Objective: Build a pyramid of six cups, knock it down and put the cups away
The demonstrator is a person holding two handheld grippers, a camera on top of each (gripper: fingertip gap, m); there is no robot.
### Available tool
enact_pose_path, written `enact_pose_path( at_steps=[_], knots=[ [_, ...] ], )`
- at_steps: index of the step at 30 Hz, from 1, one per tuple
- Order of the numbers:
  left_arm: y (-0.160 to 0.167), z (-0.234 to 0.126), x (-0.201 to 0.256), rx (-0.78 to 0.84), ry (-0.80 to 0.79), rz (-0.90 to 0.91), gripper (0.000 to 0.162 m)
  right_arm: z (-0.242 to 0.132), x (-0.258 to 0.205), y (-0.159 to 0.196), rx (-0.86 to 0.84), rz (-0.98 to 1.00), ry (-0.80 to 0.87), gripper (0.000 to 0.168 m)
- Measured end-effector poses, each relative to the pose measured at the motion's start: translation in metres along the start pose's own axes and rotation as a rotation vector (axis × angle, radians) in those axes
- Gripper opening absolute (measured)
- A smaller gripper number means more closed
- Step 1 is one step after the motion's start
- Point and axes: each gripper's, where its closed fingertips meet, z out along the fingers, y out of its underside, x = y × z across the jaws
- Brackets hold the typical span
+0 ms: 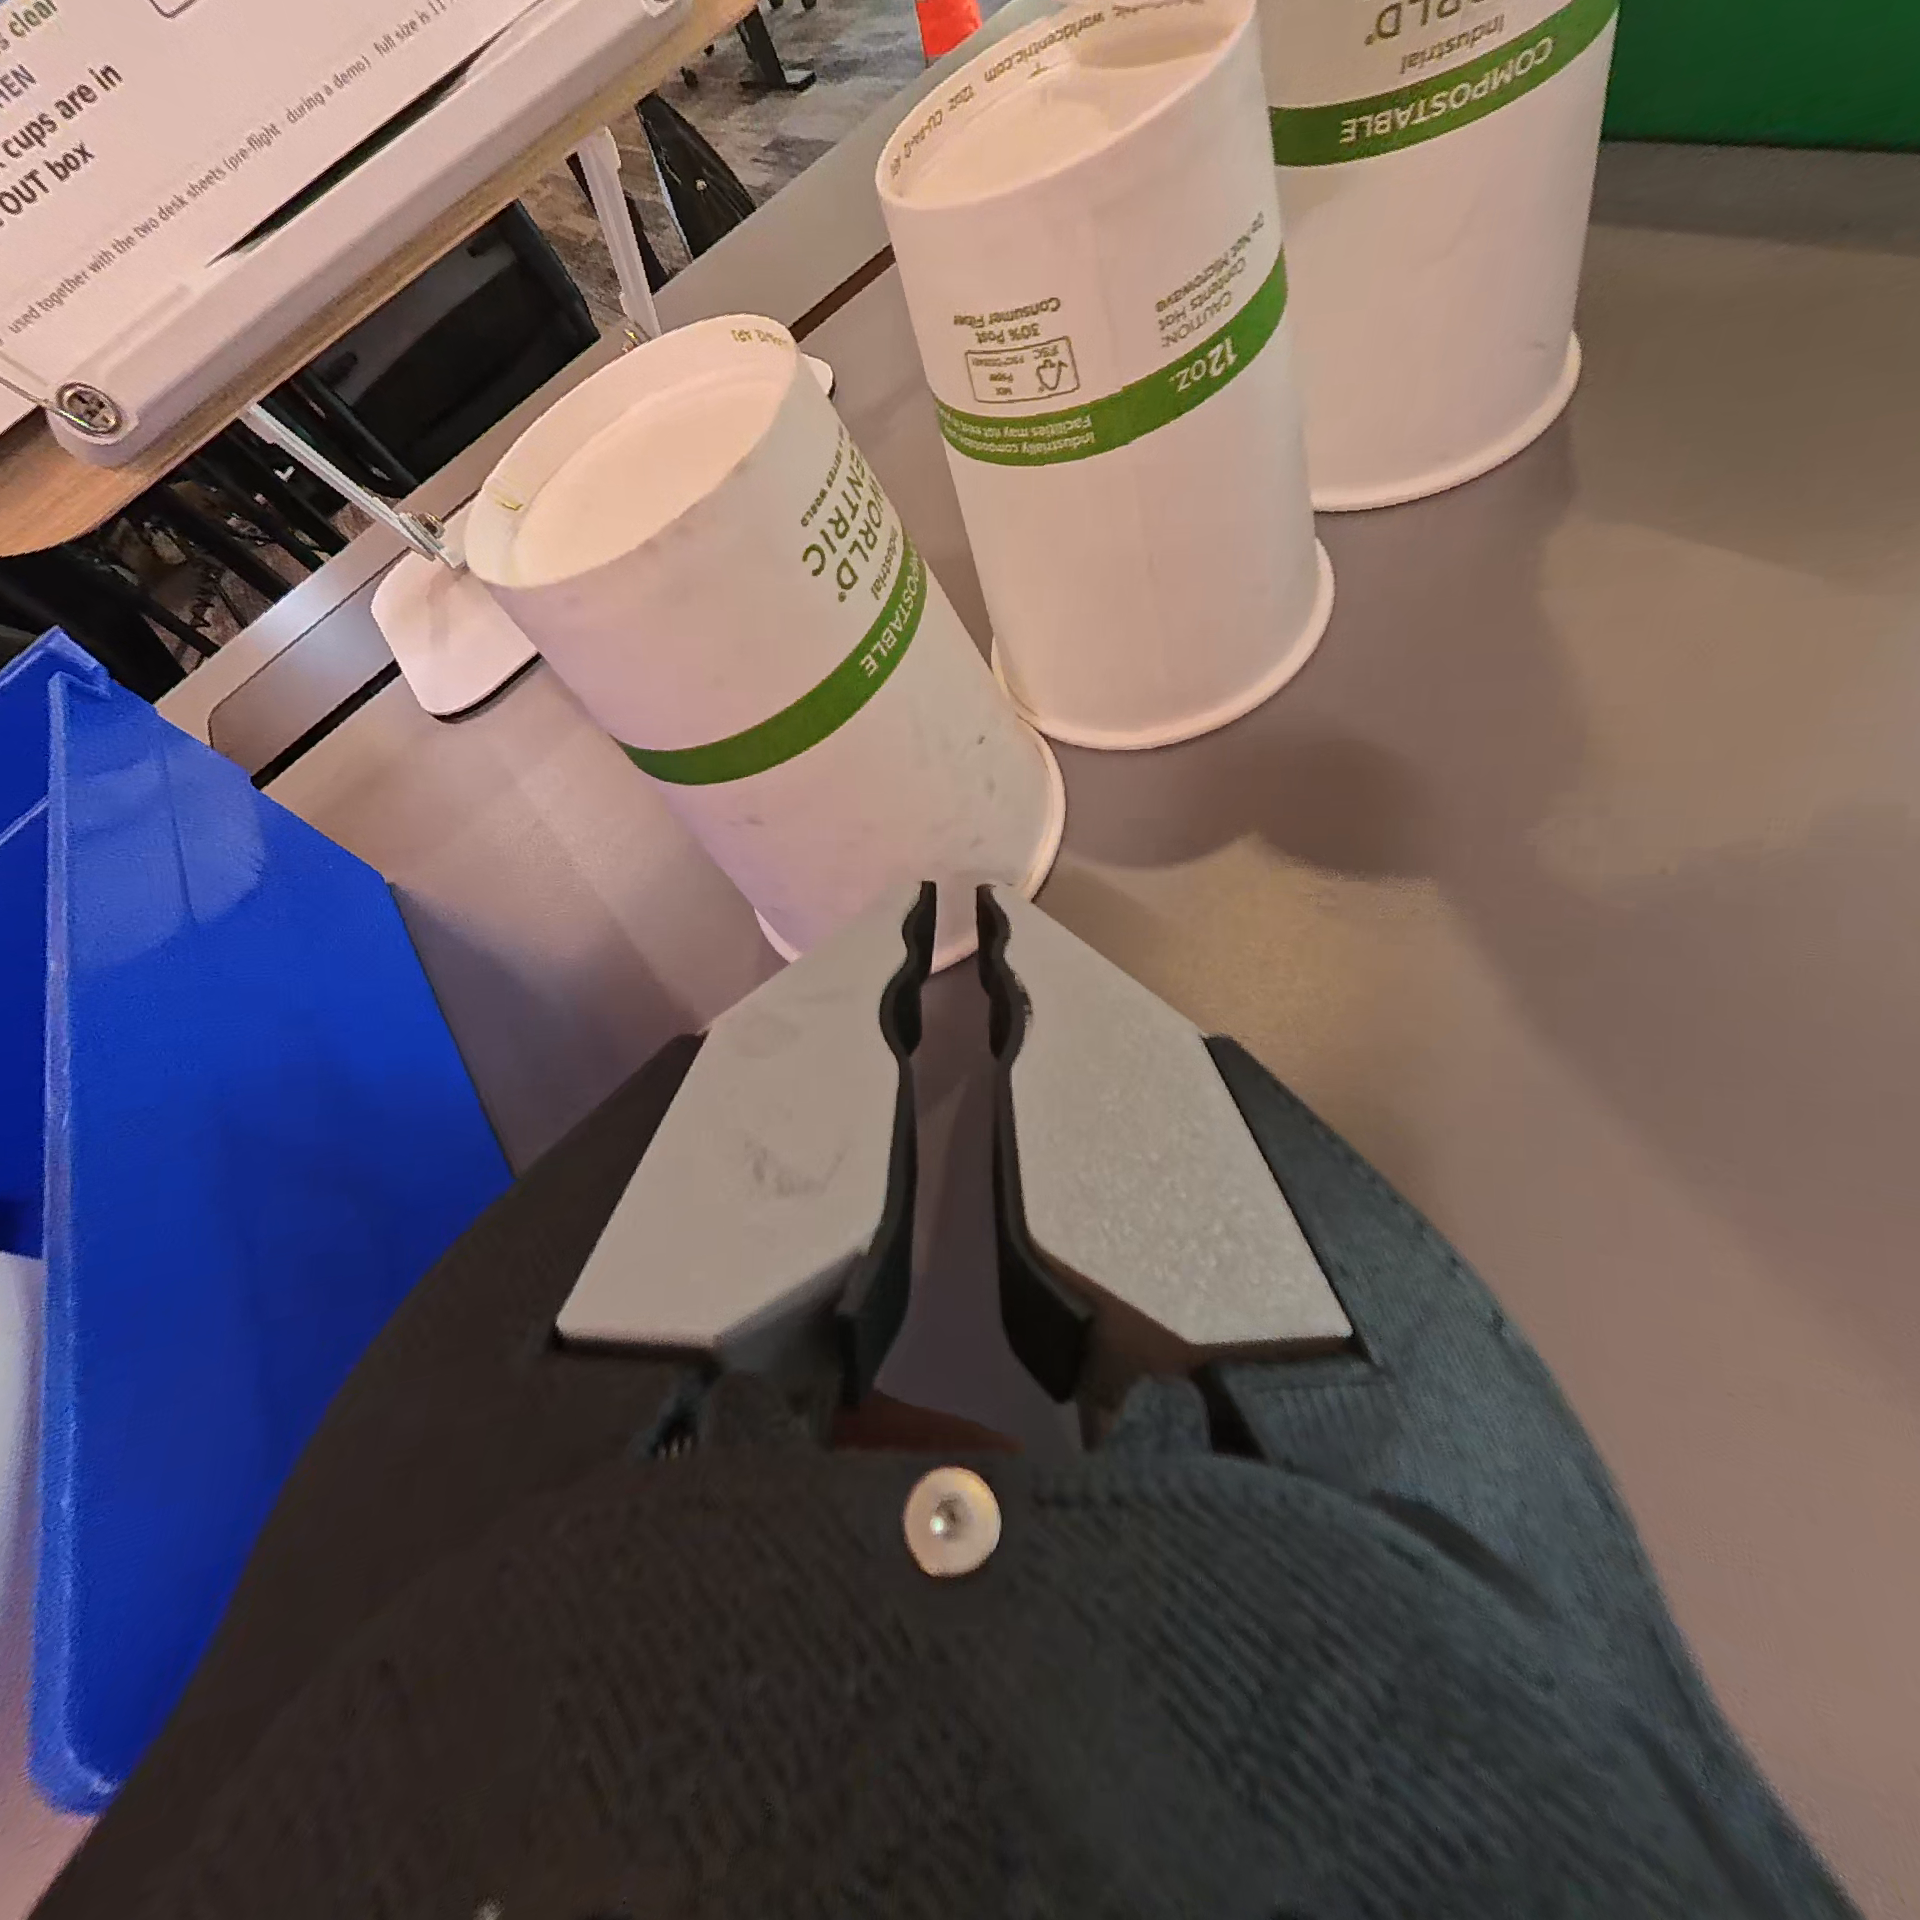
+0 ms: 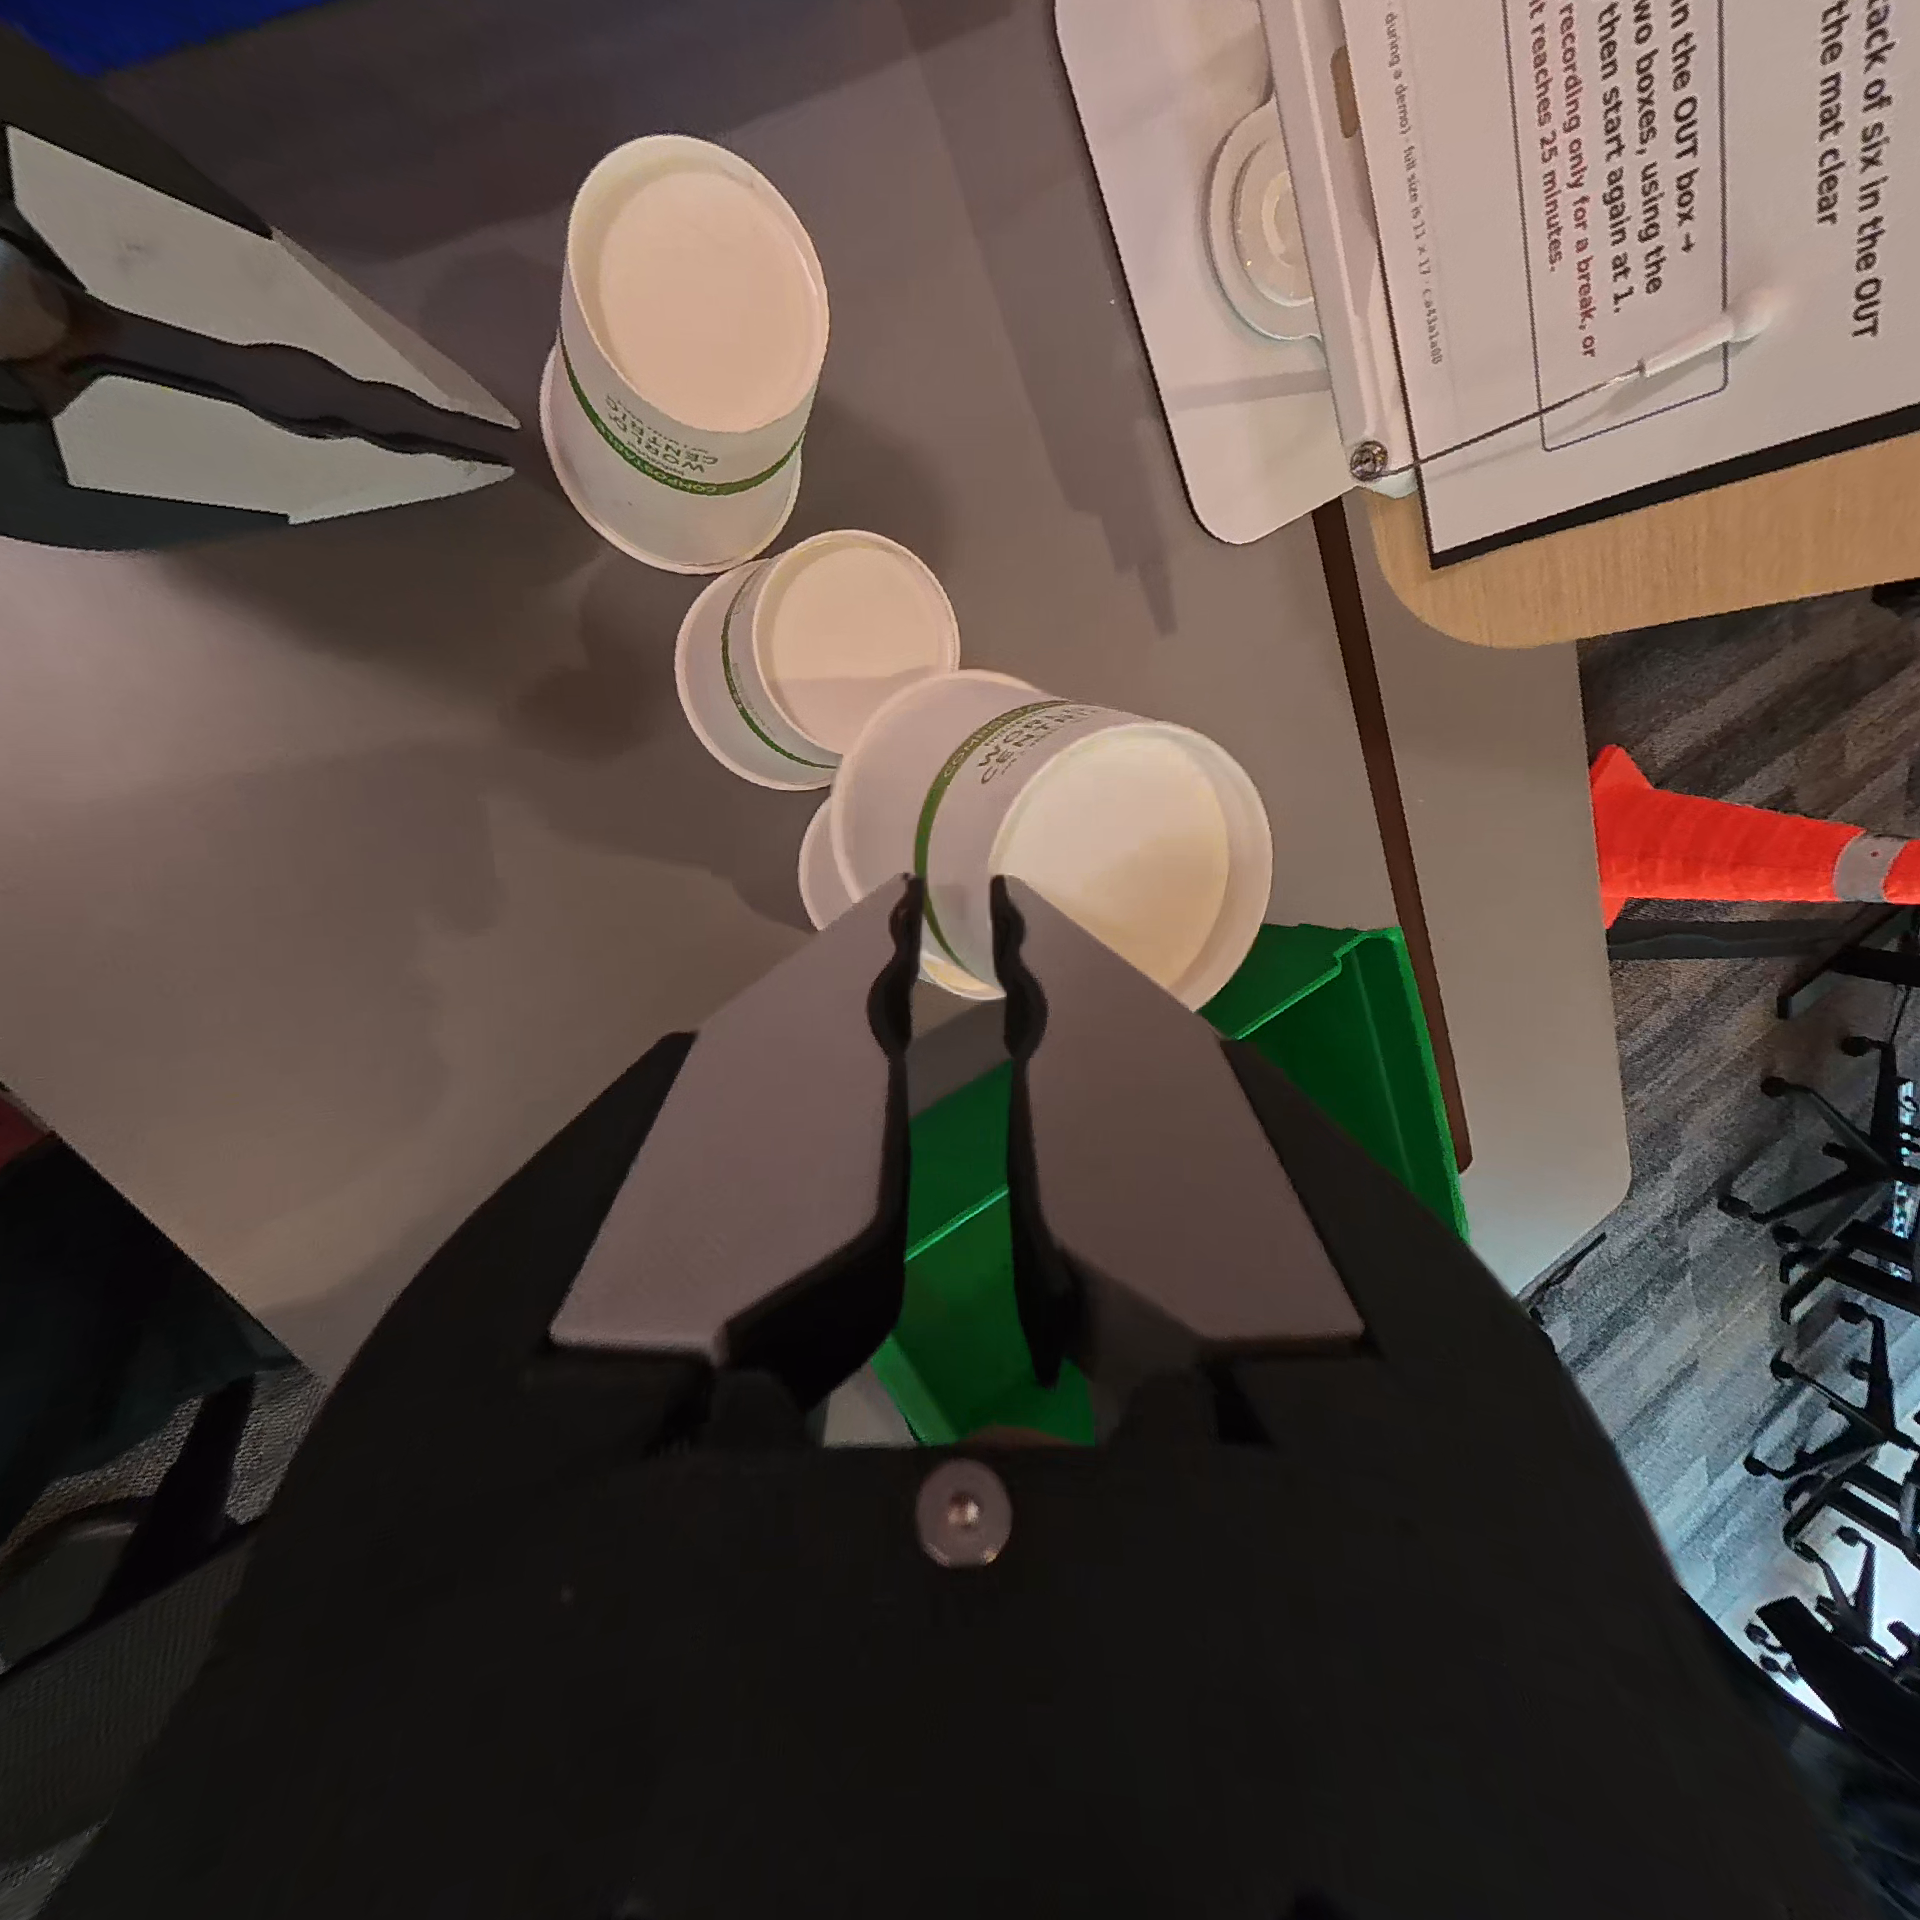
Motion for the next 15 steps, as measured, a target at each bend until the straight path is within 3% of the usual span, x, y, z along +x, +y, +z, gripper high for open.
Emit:
enact_pose_path(
  at_steps=[11, 15],
  knots=[
    [0.004, 0.001, 0.005, -0.025, 0.003, 0.030, 0.006, -0.021, 0.014, -0.009, 0.134, 0.011, 0.153, 0.015],
    [0.007, -0.001, 0.014, -0.042, 0.061, 0.032, 0.016, -0.043, -0.010, -0.015, 0.333, 0.089, 0.173, 0.017]
  ],
)
